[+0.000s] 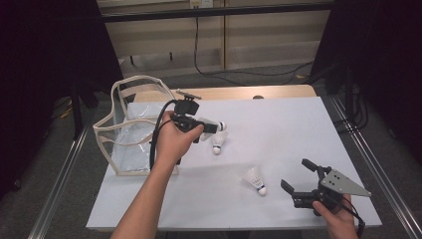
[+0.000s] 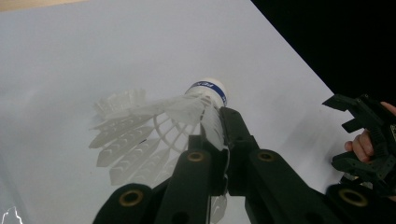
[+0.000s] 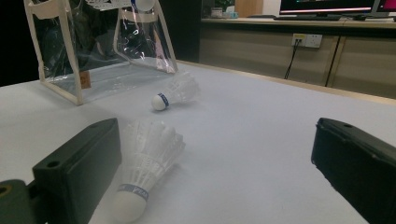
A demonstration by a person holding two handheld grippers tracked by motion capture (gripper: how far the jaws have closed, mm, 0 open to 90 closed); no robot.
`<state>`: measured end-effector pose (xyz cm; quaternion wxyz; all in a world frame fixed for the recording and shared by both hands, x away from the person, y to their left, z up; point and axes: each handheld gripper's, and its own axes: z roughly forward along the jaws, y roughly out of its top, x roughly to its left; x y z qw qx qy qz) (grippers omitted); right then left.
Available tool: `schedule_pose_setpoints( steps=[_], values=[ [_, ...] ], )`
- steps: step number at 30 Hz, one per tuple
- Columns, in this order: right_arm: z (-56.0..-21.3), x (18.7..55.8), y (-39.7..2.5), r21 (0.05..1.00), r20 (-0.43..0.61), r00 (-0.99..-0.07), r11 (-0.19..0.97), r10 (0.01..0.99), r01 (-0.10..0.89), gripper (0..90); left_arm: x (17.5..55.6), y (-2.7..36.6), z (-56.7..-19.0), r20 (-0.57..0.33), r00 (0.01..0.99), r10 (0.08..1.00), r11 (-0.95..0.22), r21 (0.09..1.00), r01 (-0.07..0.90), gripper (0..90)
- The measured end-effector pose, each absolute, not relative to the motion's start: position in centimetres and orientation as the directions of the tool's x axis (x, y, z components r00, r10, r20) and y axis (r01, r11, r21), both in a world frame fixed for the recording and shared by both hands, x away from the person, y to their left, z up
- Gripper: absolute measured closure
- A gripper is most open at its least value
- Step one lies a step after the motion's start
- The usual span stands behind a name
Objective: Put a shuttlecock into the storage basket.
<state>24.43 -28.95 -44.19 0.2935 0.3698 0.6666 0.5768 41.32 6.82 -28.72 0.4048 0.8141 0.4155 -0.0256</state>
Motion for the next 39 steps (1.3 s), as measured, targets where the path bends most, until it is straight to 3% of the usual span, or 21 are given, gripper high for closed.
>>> schedule_pose_setpoints(
  steps=[39],
  values=[
    [-44.2,24.5,-29.0,0.986,0.043,-0.555,0.054,0.831,0.158,1.3,42.5,6.9,-26.2,-0.361,0.644,0.675,-0.324,0.639,0.698,89.7]
  ],
)
